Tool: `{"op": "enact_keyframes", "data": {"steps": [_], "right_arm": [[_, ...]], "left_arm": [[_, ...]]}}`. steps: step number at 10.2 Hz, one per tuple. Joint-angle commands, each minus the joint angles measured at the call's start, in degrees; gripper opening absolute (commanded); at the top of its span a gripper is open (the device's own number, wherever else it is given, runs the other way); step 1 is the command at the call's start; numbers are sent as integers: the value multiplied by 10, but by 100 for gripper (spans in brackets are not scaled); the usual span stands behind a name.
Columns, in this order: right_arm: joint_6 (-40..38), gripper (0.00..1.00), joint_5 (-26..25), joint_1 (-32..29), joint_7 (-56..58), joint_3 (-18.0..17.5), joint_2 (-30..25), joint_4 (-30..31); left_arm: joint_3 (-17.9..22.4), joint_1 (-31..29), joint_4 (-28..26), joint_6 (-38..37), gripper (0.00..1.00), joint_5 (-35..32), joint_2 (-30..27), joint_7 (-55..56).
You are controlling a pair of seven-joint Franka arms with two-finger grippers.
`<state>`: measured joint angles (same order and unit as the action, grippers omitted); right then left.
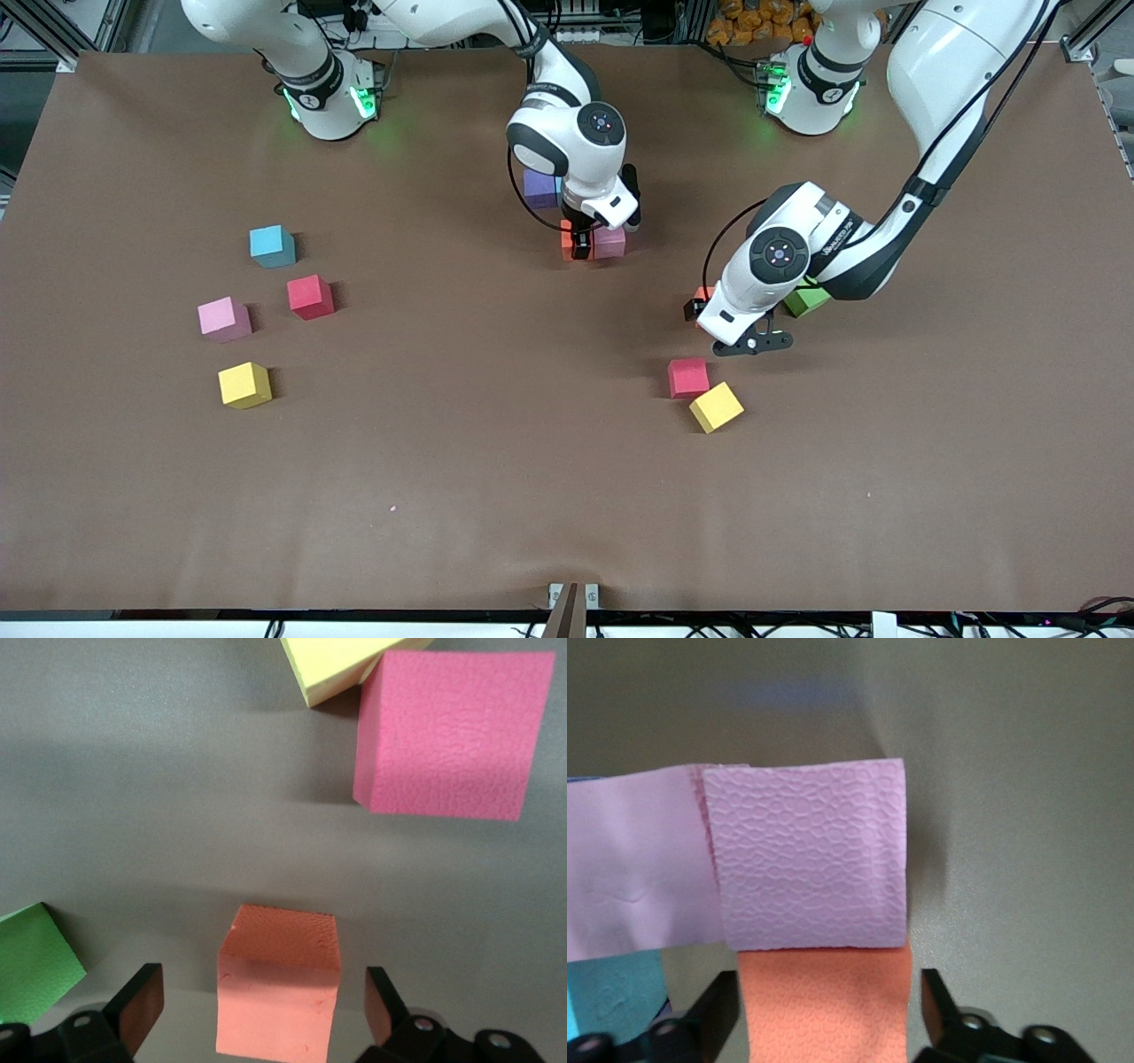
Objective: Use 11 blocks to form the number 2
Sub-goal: 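Place the orange block with the right gripper while the left gripper grasps orange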
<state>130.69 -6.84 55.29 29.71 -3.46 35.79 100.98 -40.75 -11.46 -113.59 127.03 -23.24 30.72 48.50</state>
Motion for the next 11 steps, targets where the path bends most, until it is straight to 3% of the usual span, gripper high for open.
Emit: {"op": "enact_keyframes", "data": {"steps": [1,6,7,8,10,11], "right_arm": [[-32,100,-6,1,-11,2,4,-21],[-104,100,-2,-16,-10,2,-40,-20],[-114,100,-1,-33,-10,2,-49,-20],[-125,100,1,-55,-11,3,-60,-19],[-129,100,1,-147,-11,5,-70,-18],[-127,100,2,-194,-9,5,-72,-18]], "left_arm": [[-6,-8,-17,9,100,-10,-8,-3],[-6,-2,-39,34,100,-24,7,-4],[-6,-1,-39,38,96,-24,13,-4],[-6,-1,-39,38,87,-24,14,-4],[-6,1,-39,39,52,-29,18,-4],[-6,3,-37,38,46,-29,18,-2]]}}
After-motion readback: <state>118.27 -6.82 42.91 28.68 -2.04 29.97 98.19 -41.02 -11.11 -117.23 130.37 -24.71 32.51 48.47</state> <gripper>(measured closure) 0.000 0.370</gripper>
